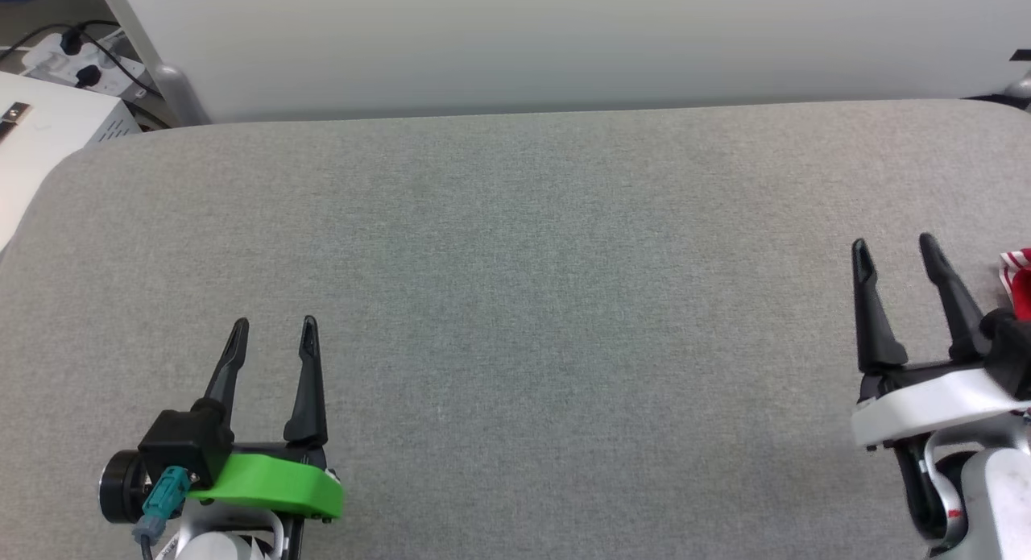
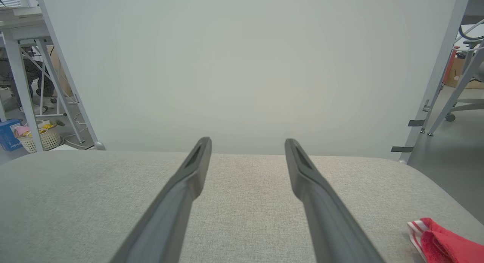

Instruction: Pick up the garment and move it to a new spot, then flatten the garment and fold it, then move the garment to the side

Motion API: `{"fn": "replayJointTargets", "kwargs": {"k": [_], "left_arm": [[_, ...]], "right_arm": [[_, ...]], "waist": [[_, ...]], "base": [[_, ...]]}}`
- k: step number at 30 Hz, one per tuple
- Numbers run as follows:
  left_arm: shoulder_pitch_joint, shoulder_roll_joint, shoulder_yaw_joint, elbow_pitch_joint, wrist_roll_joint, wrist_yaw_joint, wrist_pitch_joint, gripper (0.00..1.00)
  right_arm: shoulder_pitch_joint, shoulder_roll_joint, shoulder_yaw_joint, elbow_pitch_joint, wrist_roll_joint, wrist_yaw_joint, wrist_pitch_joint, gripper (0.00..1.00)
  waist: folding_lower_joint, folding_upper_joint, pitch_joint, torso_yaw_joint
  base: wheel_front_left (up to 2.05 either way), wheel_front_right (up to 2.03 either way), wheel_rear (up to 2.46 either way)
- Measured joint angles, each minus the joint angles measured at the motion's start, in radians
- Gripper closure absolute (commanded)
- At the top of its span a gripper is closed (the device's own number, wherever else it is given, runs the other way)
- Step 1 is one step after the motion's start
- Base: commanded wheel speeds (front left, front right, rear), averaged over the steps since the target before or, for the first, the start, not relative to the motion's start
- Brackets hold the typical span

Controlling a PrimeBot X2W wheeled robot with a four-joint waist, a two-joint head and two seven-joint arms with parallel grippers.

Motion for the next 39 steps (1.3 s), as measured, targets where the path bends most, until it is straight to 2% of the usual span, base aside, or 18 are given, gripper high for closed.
{"fn": "replayJointTargets", "kwargs": {"k": [7,13,24,38,39], "left_arm": [[0.017,-0.036,0.032,0.041,0.022,-0.035,0.0,0.0],[0.02,-0.054,0.06,0.045,0.034,-0.053,0.0,0.0],[0.02,-0.072,0.08,0.039,0.058,-0.078,0.0,0.0],[0.019,-0.079,0.085,0.034,0.068,-0.084,0.0,0.0],[0.019,-0.079,0.084,0.033,0.068,-0.084,0.001,1.0]], "right_arm": [[0.071,0.066,0.008,0.023,-0.022,0.0,-0.041,0.0],[0.078,0.087,0.02,0.037,-0.043,0.0,-0.053,0.0],[0.078,0.094,0.027,0.054,-0.054,0.0,-0.057,0.0],[0.078,0.096,0.037,0.059,-0.052,0.0,-0.065,0.0],[0.078,0.096,0.039,0.059,-0.053,0.0,-0.065,1.0]], "waist": [[0.0,0.0,-0.027,0.026],[0.0,0.0,-0.032,0.028],[0.0,0.0,-0.036,0.023],[0.0001,0.0,-0.029,0.023],[0.0001,0.0,-0.027,0.023]], "base": [[0.0,0.0,0.0],[0.0,0.0,0.0],[0.0,0.0,0.0],[0.0,0.0,0.0],[0.0,0.0,0.0]]}}
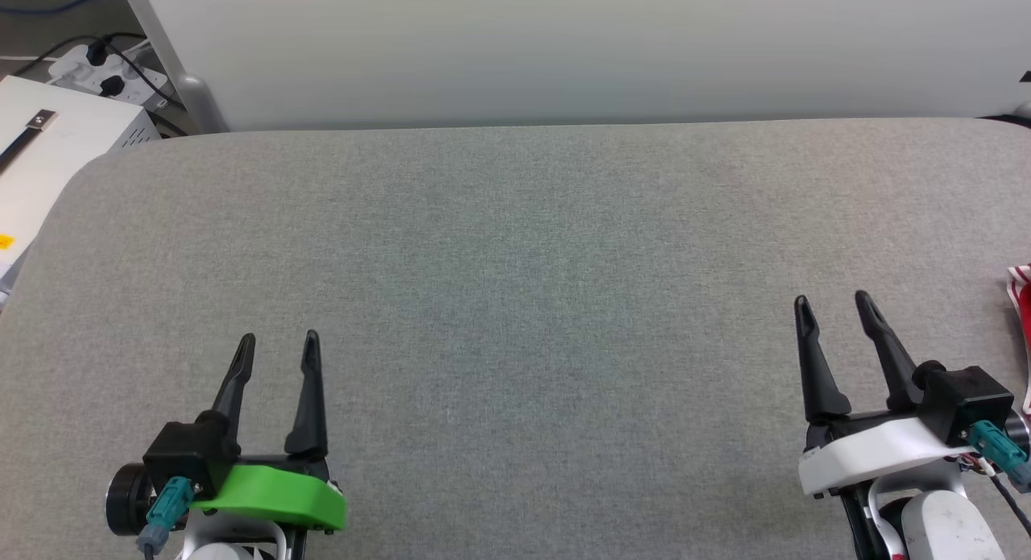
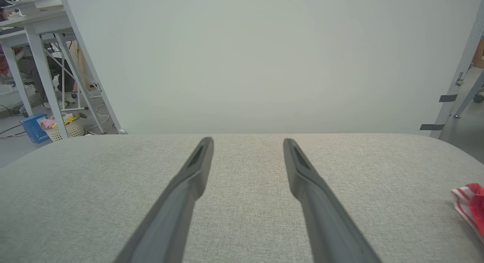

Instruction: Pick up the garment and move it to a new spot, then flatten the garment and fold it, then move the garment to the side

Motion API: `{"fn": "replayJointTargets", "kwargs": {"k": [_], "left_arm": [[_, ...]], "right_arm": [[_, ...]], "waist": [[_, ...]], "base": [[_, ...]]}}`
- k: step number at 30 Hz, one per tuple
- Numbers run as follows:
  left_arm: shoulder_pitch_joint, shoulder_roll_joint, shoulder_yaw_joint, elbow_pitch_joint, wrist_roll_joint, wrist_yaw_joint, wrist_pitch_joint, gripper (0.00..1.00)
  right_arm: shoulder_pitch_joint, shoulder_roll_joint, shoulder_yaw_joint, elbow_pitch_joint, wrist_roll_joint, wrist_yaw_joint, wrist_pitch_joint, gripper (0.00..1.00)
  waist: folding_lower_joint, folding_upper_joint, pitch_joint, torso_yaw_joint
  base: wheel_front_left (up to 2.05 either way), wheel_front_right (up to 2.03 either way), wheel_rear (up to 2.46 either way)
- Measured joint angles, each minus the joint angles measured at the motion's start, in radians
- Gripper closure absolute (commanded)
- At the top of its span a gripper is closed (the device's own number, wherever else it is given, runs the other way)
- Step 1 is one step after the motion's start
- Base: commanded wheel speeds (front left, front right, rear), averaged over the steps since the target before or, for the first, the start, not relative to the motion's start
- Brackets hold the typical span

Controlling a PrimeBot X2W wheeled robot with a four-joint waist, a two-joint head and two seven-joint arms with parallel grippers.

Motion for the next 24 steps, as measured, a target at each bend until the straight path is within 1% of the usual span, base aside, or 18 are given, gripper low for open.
{"fn": "replayJointTargets", "kwargs": {"k": [13,24], "left_arm": [[0.0,0.0,-0.001,0.0,0.005,0.003,0.019,1.0],[0.0,0.0,-0.003,-0.003,0.019,0.015,0.041,1.0]], "right_arm": [[0.0,0.0,-0.001,-0.003,-0.008,0.0,0.015,1.0],[0.0,0.0,-0.001,-0.01,-0.02,0.0,0.037,1.0]], "waist": [[0.0,0.0,-0.006,0.002],[0.0,0.0,-0.012,0.005]], "base": [[0.0,0.0,0.0],[0.0,0.0,0.0]]}}
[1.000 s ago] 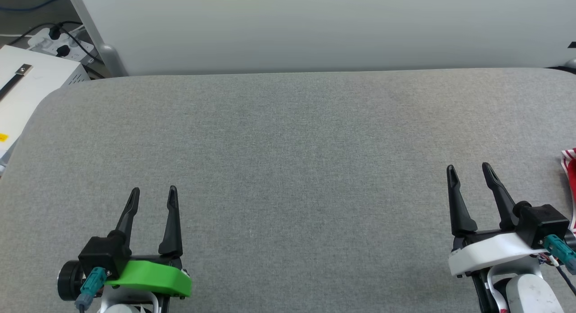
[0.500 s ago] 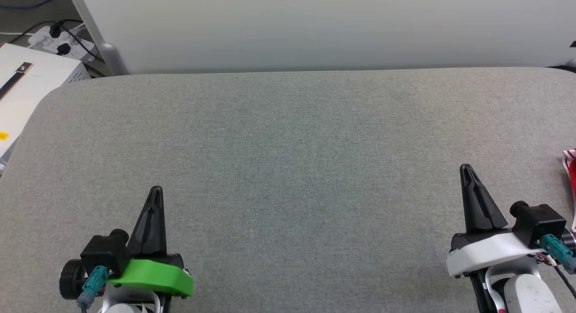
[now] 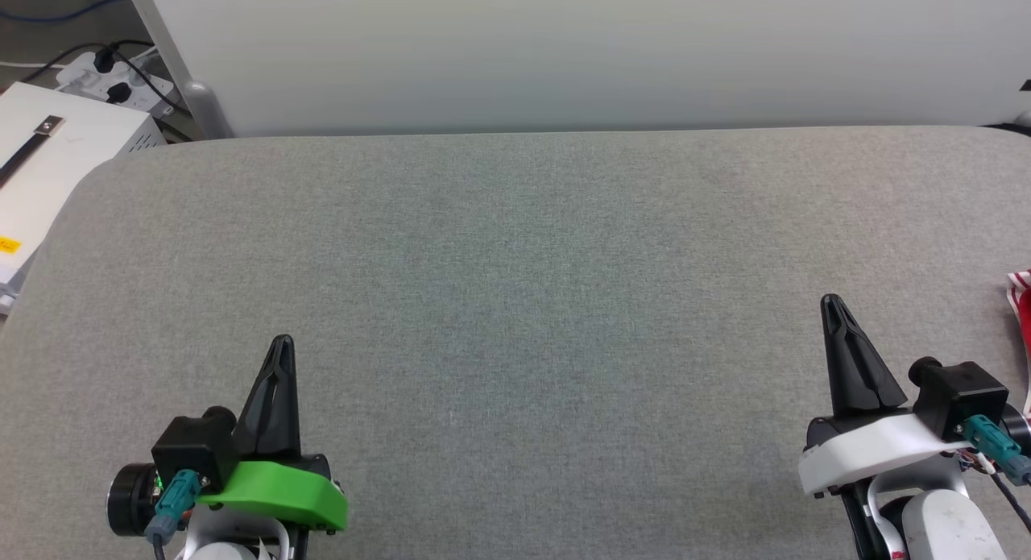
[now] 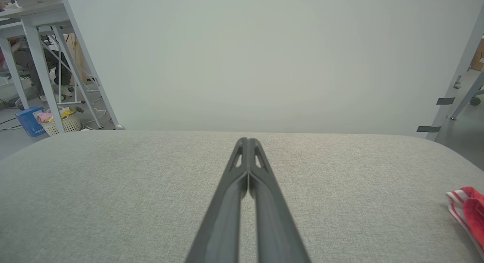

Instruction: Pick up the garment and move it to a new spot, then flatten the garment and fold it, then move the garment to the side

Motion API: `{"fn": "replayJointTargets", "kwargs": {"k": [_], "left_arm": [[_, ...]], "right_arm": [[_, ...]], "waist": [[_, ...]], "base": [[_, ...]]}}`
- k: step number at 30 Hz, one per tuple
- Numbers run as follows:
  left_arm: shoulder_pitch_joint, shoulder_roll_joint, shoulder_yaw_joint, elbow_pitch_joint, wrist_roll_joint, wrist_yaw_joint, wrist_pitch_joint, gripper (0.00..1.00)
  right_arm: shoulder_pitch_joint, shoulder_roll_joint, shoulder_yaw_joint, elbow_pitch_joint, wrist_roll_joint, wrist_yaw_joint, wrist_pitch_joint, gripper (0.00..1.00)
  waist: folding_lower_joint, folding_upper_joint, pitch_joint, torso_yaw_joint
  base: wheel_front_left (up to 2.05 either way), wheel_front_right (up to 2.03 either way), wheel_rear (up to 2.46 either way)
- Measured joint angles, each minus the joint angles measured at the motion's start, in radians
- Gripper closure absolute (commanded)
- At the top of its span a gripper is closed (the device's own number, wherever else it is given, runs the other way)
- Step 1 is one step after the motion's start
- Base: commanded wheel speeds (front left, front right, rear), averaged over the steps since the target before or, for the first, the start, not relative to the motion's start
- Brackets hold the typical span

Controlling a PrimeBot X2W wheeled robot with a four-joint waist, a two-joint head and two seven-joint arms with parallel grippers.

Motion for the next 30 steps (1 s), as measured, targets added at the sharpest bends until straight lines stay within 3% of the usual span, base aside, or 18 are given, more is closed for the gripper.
{"fn": "replayJointTargets", "kwargs": {"k": [30], "left_arm": [[0.0,-0.01,-0.008,-0.012,0.044,0.028,0.058,1.0]], "right_arm": [[0.013,0.004,-0.002,-0.022,-0.043,0.0,0.061,1.0]], "waist": [[0.0,0.0,-0.018,0.007]], "base": [[0.0,0.0,0.0]]}}
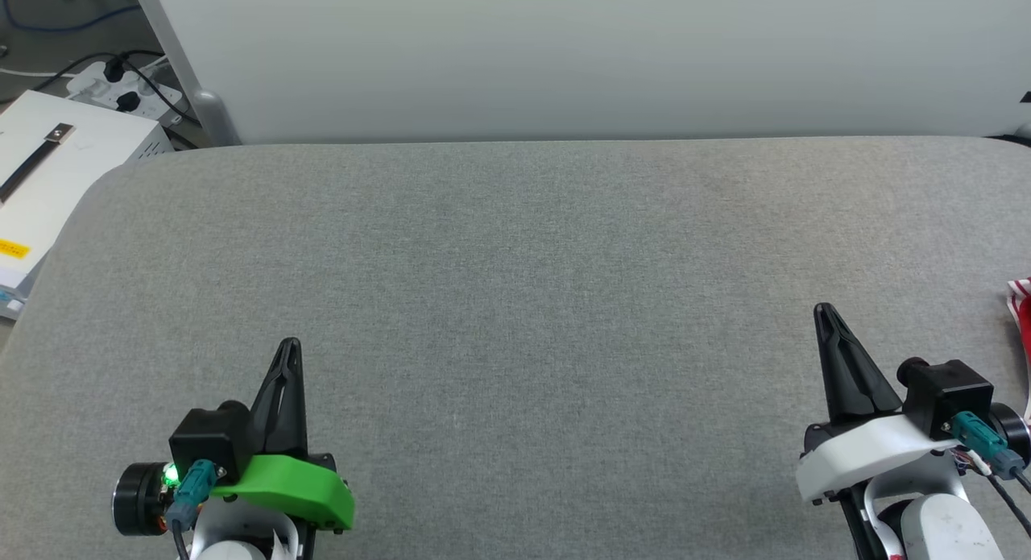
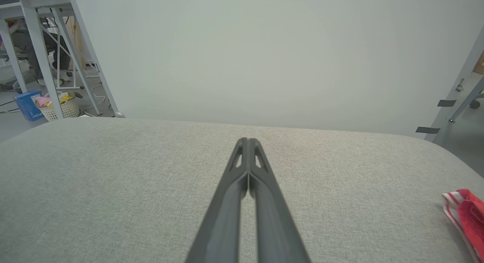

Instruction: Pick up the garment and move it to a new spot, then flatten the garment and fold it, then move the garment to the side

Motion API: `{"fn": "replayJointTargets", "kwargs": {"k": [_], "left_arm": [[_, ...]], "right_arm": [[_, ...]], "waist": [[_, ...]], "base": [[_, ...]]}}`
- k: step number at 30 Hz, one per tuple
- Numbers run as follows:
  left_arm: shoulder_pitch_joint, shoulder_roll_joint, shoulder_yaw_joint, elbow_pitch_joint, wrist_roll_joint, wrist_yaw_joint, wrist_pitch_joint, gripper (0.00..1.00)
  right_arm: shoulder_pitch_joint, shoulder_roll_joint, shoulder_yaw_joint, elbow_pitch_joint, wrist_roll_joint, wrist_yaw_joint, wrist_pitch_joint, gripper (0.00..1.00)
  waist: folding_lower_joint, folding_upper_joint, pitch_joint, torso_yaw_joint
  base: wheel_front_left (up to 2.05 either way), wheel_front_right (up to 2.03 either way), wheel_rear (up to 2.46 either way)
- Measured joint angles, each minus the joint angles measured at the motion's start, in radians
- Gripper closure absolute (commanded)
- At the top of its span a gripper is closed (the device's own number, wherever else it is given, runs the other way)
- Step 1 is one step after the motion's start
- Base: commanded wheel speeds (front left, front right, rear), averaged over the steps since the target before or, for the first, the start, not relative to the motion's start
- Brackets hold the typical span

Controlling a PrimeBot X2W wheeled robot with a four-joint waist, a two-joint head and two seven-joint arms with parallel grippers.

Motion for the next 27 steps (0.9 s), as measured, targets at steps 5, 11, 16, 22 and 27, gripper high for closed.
{"fn": "replayJointTargets", "kwargs": {"k": [5,11,16,22,27], "left_arm": [[0.0,-0.001,-0.002,-0.003,0.006,0.007,0.009,1.0],[0.0,-0.002,-0.003,-0.005,0.016,0.009,0.023,1.0],[0.0,-0.004,-0.006,-0.008,0.02,0.018,0.034,1.0],[0.0,-0.005,-0.007,-0.011,0.026,0.022,0.044,1.0],[0.0,-0.005,-0.008,-0.013,0.034,0.027,0.056,1.0]], "right_arm": [[0.002,0.001,0.0,-0.003,-0.006,0.0,0.01,1.0],[0.005,0.002,-0.001,-0.006,-0.013,0.0,0.022,1.0],[0.013,0.003,-0.001,-0.011,-0.02,0.0,0.035,1.0],[0.017,0.003,-0.001,-0.016,-0.027,0.0,0.045,1.0],[0.02,0.004,-0.002,-0.019,-0.03,0.0,0.055,1.0]], "waist": [[0.0,0.0001,-0.003,0.001],[0.0,0.0,-0.006,0.002],[0.0,0.0,-0.01,0.004],[0.0,0.0,-0.014,0.005],[0.0,0.0,-0.016,0.006]], "base": [[0.0,0.0,0.0],[0.0,0.0,0.0],[0.0,0.0,0.0],[0.0,0.0,0.0],[0.0,0.0,0.0]]}}
